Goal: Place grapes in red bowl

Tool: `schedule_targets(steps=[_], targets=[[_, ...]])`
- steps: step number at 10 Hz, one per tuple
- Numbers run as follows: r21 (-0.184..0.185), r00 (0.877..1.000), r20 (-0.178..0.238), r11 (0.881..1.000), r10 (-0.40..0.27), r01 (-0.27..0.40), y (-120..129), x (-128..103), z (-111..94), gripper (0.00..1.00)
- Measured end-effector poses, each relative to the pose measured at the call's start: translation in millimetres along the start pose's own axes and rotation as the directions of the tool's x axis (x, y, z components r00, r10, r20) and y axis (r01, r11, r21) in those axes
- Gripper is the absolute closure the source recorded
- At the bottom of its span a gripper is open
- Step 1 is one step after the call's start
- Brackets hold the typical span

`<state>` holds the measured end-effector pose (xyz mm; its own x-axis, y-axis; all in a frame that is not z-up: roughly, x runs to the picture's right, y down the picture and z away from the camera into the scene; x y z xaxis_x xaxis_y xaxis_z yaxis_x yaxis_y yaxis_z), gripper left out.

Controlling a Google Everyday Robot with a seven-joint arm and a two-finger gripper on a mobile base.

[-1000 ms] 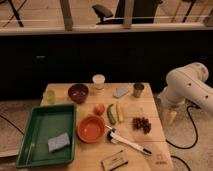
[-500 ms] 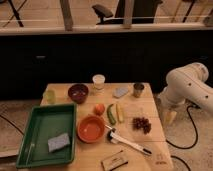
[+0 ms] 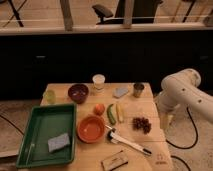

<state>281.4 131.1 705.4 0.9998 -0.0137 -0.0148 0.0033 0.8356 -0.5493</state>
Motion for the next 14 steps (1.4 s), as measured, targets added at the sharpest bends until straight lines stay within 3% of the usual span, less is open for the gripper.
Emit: schedule_targets(steps=[3, 5, 14], targets=[[-0.002, 1.000, 0.004, 1.000, -0.015, 0.015, 1, -3, 4, 0.20], [-0.005, 0.999, 0.016, 0.999, -0.040, 0.040, 2, -8, 22, 0.20], [-0.013, 0.991, 0.049, 0.992, -0.123, 0.124, 7, -21, 56, 0.20]])
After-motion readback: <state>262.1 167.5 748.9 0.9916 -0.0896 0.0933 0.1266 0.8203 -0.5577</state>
